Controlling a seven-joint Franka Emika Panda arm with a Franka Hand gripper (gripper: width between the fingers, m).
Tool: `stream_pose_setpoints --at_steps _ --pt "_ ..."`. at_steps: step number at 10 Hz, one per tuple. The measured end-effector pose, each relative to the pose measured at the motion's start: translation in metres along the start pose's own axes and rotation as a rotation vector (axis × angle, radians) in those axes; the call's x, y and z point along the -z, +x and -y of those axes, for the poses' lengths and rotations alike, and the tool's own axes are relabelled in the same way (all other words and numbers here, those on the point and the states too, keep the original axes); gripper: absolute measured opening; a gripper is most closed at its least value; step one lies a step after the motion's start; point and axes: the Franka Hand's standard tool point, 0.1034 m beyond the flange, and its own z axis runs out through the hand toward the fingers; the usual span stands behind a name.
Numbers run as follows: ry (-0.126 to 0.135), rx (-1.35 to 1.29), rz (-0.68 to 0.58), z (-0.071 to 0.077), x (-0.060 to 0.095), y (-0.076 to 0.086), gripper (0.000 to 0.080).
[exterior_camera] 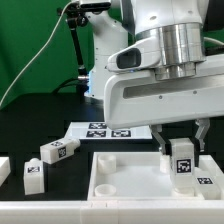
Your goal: Assemble one leg
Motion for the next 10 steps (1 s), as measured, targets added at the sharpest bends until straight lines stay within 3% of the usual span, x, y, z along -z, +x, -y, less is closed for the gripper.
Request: stream_pose_setpoints --at_steps 5,7,10 --pt "-0.062 -0.685 0.005 -0.0021 -0.0009 -0.0013 0.0285" --pt "-0.096 -0.794 0.009 0.0023 -0.0003 -0.005 0.0285" --pt "-0.086 -0.876 0.012 0.0004 -0.0004 -0.0049 0.0291"
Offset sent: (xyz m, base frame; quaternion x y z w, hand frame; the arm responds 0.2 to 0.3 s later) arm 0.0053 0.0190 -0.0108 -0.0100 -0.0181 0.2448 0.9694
